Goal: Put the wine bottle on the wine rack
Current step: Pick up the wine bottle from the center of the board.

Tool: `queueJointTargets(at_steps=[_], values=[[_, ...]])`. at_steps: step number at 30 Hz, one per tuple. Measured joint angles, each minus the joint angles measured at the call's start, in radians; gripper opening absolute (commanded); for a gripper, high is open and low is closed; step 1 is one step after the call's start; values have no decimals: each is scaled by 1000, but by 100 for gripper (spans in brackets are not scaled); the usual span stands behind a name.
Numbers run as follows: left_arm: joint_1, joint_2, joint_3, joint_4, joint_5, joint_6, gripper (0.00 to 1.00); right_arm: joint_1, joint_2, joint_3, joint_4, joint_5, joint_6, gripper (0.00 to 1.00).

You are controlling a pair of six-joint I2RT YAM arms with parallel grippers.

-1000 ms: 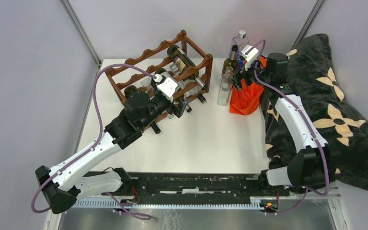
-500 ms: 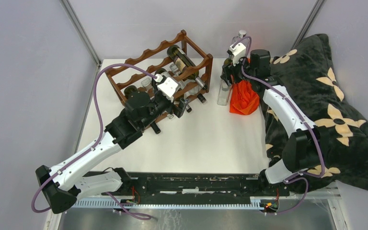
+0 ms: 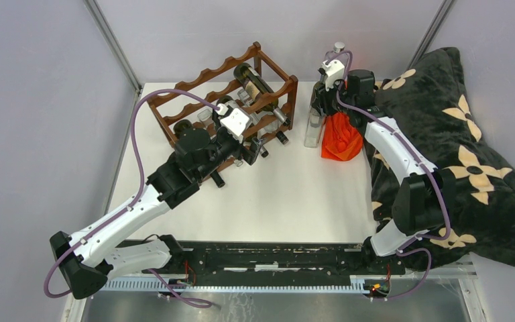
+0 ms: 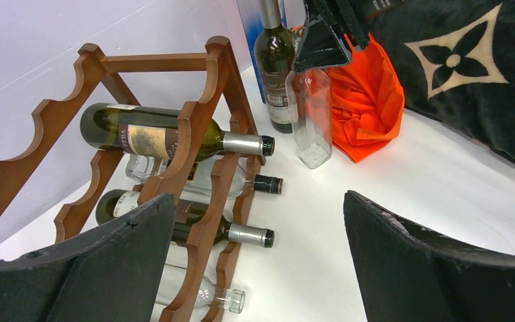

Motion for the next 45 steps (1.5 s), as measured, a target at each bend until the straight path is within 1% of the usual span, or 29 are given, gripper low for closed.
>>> queueJointTargets(at_steps=[4,6,7,8,10,13,17,20,22,30,37,45], values=[[0,0,0,0,0,0,100,0,0,0,24,0,21,42],[0,0,0,0,0,0,100,0,0,0,34,1,32,36],[0,0,0,0,0,0,100,0,1,0,37,1,35,30],[0,0,0,0,0,0,100,0,2,0,39,1,39,28],[0,0,0,0,0,0,100,0,3,0,43,1,51,18],[0,0,0,0,0,0,100,0,5,0,47,2,55,8],[0,0,0,0,0,0,100,-8,4,-1,48,2,63,3],[0,0,0,0,0,0,100,-14,-12,-19,56,-5,68,0],[0,0,0,0,0,0,100,-21,-39,-44,55,-16,74,0],[0,0,0,0,0,0,100,-58,-216,-176,56,-114,126,0],[0,0,0,0,0,0,100,-103,-354,-272,63,-275,140,0],[0,0,0,0,0,0,100,-117,-460,-402,76,-472,164,0]])
